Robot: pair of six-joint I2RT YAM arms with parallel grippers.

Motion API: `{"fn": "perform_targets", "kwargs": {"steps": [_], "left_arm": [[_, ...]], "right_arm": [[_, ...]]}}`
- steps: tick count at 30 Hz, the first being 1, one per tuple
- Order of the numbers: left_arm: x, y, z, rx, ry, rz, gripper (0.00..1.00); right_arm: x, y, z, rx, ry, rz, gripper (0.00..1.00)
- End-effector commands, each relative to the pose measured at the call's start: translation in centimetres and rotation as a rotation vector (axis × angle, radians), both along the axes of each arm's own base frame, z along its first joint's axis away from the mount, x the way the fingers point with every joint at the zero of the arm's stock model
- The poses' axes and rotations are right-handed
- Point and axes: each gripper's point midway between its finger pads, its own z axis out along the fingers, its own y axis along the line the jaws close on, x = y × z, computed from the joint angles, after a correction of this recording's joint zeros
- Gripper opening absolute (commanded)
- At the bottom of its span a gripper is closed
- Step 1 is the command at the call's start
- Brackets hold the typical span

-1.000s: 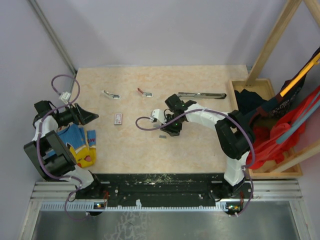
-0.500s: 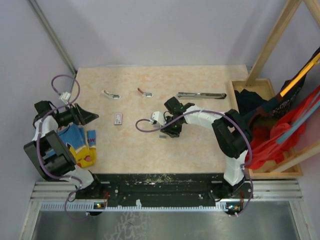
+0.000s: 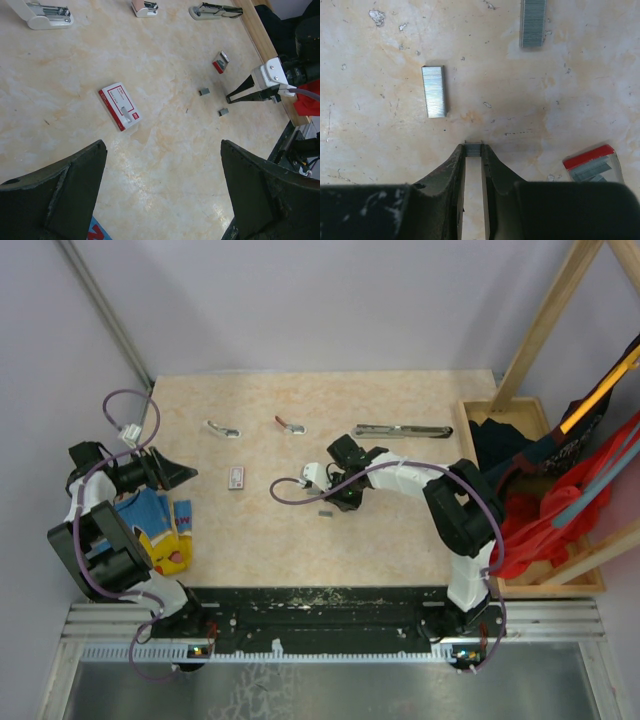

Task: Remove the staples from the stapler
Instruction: Pick up the staple from the center of the board.

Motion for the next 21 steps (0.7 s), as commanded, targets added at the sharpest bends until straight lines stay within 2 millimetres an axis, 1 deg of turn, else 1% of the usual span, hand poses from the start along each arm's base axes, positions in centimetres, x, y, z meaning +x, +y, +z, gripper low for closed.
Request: {"fn": "perform_targets", "kwargs": {"steps": [1, 6, 11, 15, 21], "left_arm": [[0.0, 0.0, 0.2, -0.007, -0.021, -0.010, 1.00], [0.0, 0.0, 0.2, -0.007, -0.020, -0.011, 1.00], [0.0, 0.0, 0.2, -0.007, -0.021, -0.011, 1.00], [0.0, 0.0, 0.2, -0.006, -0.021, -0.011, 1.00], [0.0, 0.0, 0.3, -0.006, -0.022, -0.012, 1.00]], "right_arm": [[0.2, 0.6, 0.6, 0.021, -0.023, -0.004, 0.15], [0.6, 1.1, 2.1, 0.049, -0.042, -0.030, 0.15], [1.6, 1.3, 4.3, 0.096, -0.067, -0.091, 0.14], [2.7, 0.9, 5.7, 0.127, -0.076, -0.150, 0.13], [3.9, 0.3, 7.0, 0.162, -0.077, -0.215, 0.12]]}}
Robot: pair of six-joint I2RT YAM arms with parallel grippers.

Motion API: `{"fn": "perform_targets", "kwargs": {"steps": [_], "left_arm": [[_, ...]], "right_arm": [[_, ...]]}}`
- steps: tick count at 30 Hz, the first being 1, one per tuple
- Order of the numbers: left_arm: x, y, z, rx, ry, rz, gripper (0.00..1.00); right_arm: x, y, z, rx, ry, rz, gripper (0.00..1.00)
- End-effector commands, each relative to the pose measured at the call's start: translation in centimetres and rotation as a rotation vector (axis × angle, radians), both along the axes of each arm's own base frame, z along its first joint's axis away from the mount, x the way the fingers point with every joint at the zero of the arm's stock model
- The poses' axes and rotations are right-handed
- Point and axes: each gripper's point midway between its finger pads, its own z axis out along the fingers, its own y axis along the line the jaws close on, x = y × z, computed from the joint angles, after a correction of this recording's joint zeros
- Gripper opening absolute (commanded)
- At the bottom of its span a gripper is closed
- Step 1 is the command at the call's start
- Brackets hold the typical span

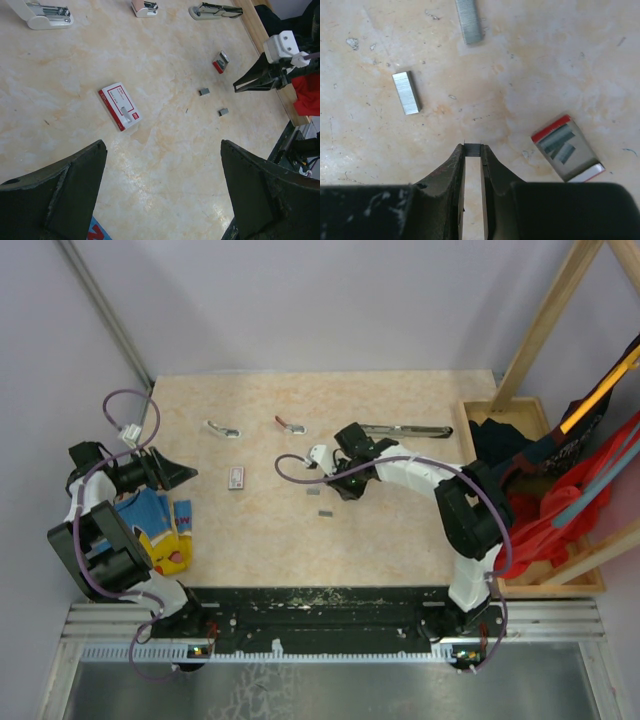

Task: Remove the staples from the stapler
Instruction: Pick up the staple from the center of the board, then place the staple in the staple box.

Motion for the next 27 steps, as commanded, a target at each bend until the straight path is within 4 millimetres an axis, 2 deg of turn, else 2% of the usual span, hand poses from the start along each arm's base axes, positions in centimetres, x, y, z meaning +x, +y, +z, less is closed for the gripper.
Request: {"fn": "perform_targets", "kwargs": {"steps": [1, 7, 13, 20, 27], "left_arm": [[0.0, 0.0, 0.3, -0.007, -0.022, -0.011, 1.00], [0.0, 0.0, 0.2, -0.009, -0.019, -0.011, 1.00], [0.0, 0.0, 0.2, -0.011, -0.020, -0.012, 1.00], [0.0, 0.0, 0.2, -0.010, -0.019, -0.012, 1.00], [0.0, 0.0, 0.1, -0.012, -0.018, -0.013, 1.00]], "right_arm": [[2.6, 0.7, 4.9, 0.108, -0.086, -0.071, 0.12], [4.9, -0.8, 6.2, 0.132, -0.107, -0.192, 0.12], [7.6, -2.6, 6.6, 0.110, -0.165, -0.347, 0.11], [9.5, -3.9, 5.4, 0.076, -0.174, -0.438, 0.11], [10.1, -4.3, 3.2, 0.030, -0.159, -0.450, 0.11]]}}
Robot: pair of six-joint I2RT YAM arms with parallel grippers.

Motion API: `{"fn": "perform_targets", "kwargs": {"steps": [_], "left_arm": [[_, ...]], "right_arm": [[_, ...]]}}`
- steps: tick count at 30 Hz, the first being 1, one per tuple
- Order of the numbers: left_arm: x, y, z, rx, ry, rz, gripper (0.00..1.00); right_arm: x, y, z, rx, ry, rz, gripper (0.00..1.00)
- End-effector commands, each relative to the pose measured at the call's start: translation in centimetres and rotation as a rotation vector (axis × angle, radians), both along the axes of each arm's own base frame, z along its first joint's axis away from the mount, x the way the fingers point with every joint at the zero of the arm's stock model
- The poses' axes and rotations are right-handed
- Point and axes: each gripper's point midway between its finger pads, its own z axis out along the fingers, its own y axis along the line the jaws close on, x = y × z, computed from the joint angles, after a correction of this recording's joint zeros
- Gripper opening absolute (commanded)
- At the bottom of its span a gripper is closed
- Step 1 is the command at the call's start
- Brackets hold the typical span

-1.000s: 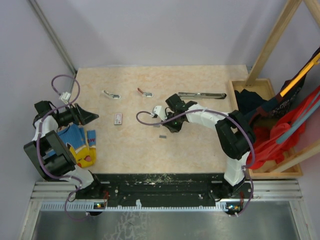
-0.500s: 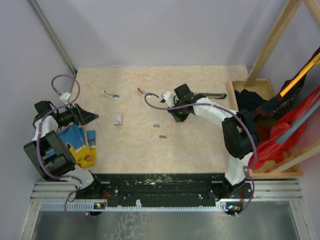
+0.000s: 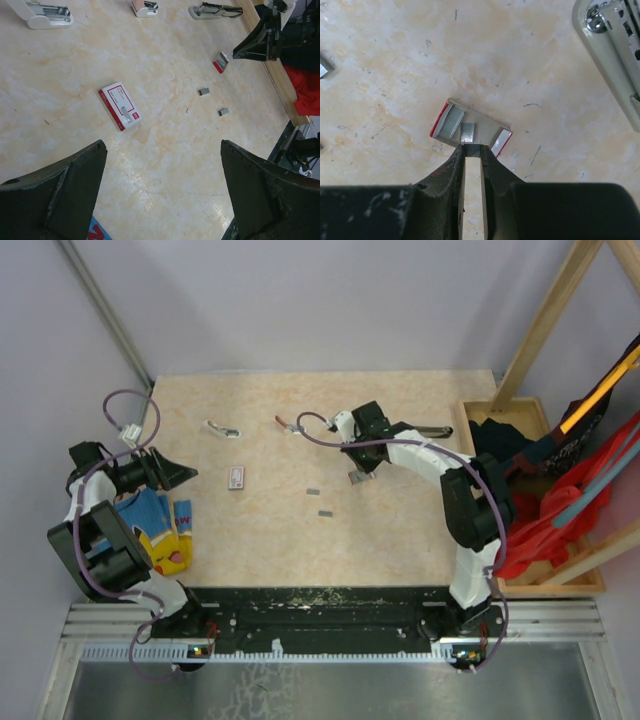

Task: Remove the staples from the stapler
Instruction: Place the staple in the staple box.

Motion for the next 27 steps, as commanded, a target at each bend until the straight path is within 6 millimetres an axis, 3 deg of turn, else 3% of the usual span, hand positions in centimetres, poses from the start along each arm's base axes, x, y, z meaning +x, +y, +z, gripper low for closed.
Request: {"fn": "perform_targets", "kwargs": {"steps": [1, 27], "left_arm": [[0.0, 0.0, 0.1, -0.013, -0.015, -0.010, 1.00], [0.0, 0.0, 0.1, -0.014, -0.015, -0.012, 1.00]], "right_arm": [[2.1, 0.3, 0.1, 0.006, -0.041, -0.034, 0.11], [1.7, 0.2, -2.5, -0.019, 0.013, -0.030, 0.11]]}}
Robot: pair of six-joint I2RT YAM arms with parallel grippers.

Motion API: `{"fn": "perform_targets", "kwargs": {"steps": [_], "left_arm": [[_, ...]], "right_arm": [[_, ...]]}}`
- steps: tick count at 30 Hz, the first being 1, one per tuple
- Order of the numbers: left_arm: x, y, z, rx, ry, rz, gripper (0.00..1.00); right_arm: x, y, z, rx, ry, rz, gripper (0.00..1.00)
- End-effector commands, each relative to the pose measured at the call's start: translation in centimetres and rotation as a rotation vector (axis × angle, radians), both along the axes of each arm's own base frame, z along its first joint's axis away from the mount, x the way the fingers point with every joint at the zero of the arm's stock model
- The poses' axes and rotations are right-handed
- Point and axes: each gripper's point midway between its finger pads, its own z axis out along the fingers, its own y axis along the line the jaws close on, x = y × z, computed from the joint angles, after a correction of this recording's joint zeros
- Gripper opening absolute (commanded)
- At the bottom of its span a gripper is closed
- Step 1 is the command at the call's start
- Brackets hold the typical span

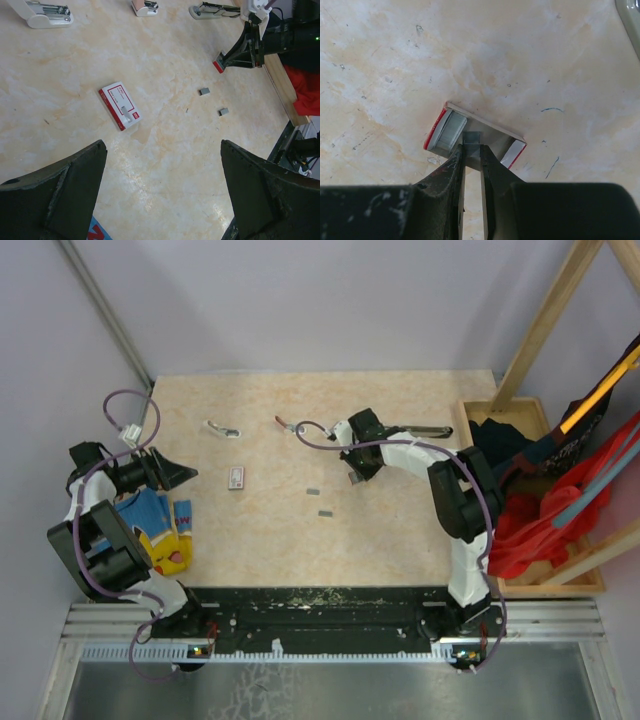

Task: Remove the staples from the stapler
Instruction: Place the staple in the staple box.

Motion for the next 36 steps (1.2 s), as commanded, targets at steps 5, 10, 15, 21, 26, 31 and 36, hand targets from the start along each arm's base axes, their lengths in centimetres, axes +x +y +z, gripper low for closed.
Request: {"fn": "perform_targets", "kwargs": {"steps": [5, 10, 15, 21, 26, 31, 36], "left_arm": [[0.0, 0.0, 0.2, -0.012, -0.018, -0.012, 1.00], [0.0, 0.0, 0.2, -0.012, -0.017, -0.011, 1.00], [0.0, 0.0, 0.1, -0.012, -0.018, -0.012, 1.00], [0.0, 0.0, 0.1, -0.011, -0.017, -0.011, 1.00], [0.0, 0.0, 0.1, -0.012, -0.017, -0.012, 1.00], [0.0, 0.0, 0.1, -0.011, -0.017, -0.011, 1.00], [0.0, 0.0, 0.1, -0.010, -0.017, -0.011, 1.00]], "right_arm": [[1.9, 0.6, 1.3, 0.032, -0.056, -0.023, 0.11], [1.8, 0.7, 1.5, 0.038, -0.051, -0.022, 0.13], [1.8, 1.0, 2.0, 0.053, -0.051, -0.021, 0.17], [1.9, 1.1, 2.9, 0.067, -0.066, -0.021, 0.19], [2.0, 1.2, 3.4, 0.076, -0.072, -0.024, 0.25], [2.2, 1.3, 5.0, 0.090, -0.102, -0.025, 0.27], [2.4, 1.4, 6.3, 0.109, -0.127, -0.027, 0.27]]}}
